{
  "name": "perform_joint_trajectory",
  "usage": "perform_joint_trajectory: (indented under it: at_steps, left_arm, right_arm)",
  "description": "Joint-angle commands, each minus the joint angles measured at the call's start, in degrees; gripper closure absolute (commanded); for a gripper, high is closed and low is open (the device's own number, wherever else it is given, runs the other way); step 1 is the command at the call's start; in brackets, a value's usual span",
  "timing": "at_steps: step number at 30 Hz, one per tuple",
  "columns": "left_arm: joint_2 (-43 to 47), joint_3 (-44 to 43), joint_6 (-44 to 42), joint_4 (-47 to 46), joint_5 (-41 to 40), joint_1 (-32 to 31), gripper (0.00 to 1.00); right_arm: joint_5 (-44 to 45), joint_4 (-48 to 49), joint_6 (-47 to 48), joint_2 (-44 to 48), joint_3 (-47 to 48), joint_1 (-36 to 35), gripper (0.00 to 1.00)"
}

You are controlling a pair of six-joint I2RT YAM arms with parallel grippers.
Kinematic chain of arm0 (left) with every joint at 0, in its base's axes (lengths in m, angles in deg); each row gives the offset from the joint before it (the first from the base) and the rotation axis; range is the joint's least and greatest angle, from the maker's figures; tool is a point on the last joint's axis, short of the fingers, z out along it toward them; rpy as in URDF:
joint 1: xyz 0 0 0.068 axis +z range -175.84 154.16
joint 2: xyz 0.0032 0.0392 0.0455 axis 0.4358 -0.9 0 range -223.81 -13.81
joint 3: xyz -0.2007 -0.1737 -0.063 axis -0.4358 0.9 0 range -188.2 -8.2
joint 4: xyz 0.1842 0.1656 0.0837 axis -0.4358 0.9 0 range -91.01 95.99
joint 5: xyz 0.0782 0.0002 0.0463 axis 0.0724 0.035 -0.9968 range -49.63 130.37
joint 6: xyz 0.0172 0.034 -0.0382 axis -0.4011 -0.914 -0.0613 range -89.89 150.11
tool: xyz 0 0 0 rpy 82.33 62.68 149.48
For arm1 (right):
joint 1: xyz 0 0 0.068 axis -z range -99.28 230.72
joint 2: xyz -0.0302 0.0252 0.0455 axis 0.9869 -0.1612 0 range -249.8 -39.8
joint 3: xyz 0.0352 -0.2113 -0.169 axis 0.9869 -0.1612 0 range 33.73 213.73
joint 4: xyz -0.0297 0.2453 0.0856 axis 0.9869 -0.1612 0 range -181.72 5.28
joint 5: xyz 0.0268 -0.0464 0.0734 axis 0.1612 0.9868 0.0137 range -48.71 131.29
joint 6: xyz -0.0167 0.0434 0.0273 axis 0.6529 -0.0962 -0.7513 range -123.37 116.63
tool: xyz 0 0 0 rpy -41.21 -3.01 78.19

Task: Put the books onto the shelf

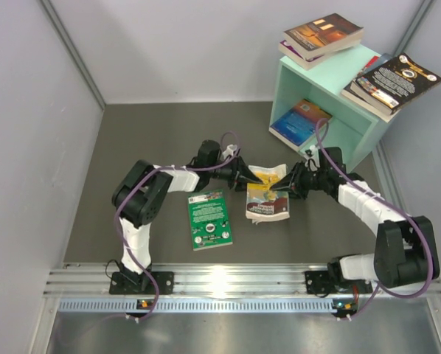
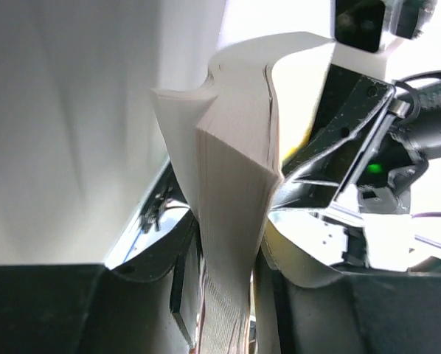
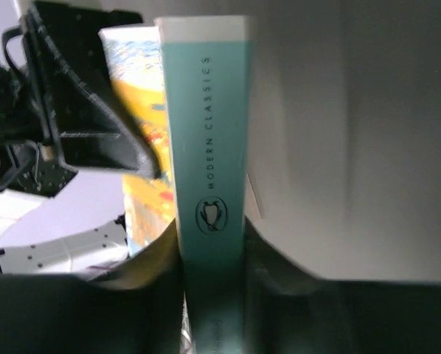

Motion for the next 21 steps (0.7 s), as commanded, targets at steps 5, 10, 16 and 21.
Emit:
perform_joint_trajectory:
  at_steps: [5, 10, 16, 21]
  left_arm:
    - [3.54, -30.09, -39.19, 55.47, -15.76, -3.01, 0.24]
    - [3.27, -47.92, -56.89, 84.46, -52.34, -6.44, 0.02]
    - [10.56, -46.28, -64.64, 84.49, -67.32, -16.01, 0.02]
    - [14.26, -42.14, -65.8, 82.64, -75.75, -27.61, 0.01]
  right_arm:
    - [-0.5, -1.66, -1.68, 3.97, 1.68, -0.38, 1.0]
    - [4.33, -7.55, -0.19, 5.74, 2.03, 0.41, 1.0]
    - [11.1, -15.63, 1.31, 1.62, 5.01, 2.52, 1.0]
    - [15.24, -17.58, -1.41, -0.85, 8.88, 3.05, 1.0]
